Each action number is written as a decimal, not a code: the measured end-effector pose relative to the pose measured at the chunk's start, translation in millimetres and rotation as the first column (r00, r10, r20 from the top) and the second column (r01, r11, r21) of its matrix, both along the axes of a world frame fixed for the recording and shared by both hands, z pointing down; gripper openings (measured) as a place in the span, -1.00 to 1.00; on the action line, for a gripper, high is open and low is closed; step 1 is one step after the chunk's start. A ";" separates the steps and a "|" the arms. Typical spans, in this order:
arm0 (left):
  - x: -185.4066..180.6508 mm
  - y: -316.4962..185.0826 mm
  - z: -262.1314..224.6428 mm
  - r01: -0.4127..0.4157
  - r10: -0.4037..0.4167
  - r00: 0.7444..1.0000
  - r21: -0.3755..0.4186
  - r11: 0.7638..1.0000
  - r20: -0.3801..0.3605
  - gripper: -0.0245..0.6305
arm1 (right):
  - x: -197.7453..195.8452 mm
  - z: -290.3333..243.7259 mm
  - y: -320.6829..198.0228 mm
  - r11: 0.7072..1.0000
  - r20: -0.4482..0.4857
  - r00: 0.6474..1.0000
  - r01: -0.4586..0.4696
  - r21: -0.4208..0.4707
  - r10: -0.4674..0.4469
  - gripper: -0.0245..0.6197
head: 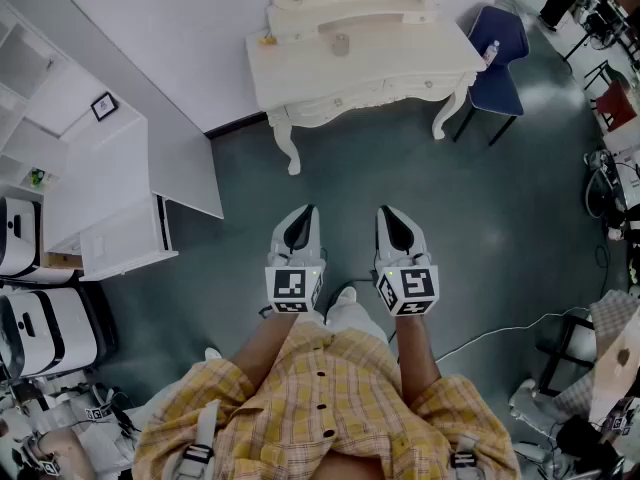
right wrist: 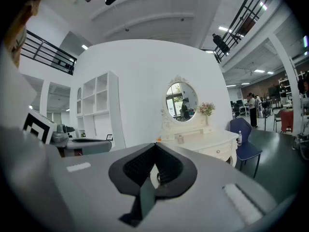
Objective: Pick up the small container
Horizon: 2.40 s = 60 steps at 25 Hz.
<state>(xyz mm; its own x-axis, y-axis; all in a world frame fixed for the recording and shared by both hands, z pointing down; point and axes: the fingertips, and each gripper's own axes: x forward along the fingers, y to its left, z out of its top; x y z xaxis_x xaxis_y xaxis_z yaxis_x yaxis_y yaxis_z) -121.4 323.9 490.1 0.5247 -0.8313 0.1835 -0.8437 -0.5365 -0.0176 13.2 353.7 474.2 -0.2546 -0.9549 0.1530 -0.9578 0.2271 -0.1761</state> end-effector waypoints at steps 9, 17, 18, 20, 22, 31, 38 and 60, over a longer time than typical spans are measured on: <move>9.4 1.1 4.6 -0.009 0.009 1.000 -0.018 1.000 -0.008 -0.93 | 17.1 2.6 -8.4 1.000 0.065 0.998 -0.008 -0.009 0.009 -0.92; 17.4 -15.7 19.6 -0.026 0.025 1.000 -0.031 0.999 -0.014 -0.93 | 21.4 10.0 -30.9 1.000 0.036 0.999 0.000 -0.004 0.000 -0.92; 19.2 -21.7 19.6 -0.027 0.026 0.999 -0.032 0.999 -0.020 -0.93 | 22.0 10.0 -36.3 1.000 0.030 1.000 0.002 -0.003 -0.001 -0.92; 22.3 -37.2 17.2 -0.026 0.025 0.999 -0.024 0.999 -0.033 -0.93 | 23.5 10.6 -48.6 1.000 0.023 1.000 0.005 -0.001 -0.005 -0.92; 25.9 -56.7 15.4 -0.027 0.026 0.999 -0.020 0.999 -0.045 -0.93 | 26.5 11.0 -64.2 1.000 0.022 1.000 0.005 -0.001 -0.005 -0.92; 44.5 -165.2 21.8 -0.008 0.006 0.998 -0.036 0.999 -0.063 -0.93 | 35.4 12.5 -170.2 0.998 0.010 0.998 0.055 -0.018 -0.055 -0.92; 52.8 -252.2 5.1 -0.003 0.002 0.997 -0.022 1.000 -0.073 -0.93 | 37.2 -7.4 -262.7 0.998 0.005 0.998 0.065 0.002 -0.065 -0.92; 65.0 -423.2 -1.7 0.005 -0.007 0.998 -0.039 0.999 -0.067 -0.93 | 58.3 -4.6 -435.7 0.998 0.033 0.998 0.059 -0.038 -0.058 -0.92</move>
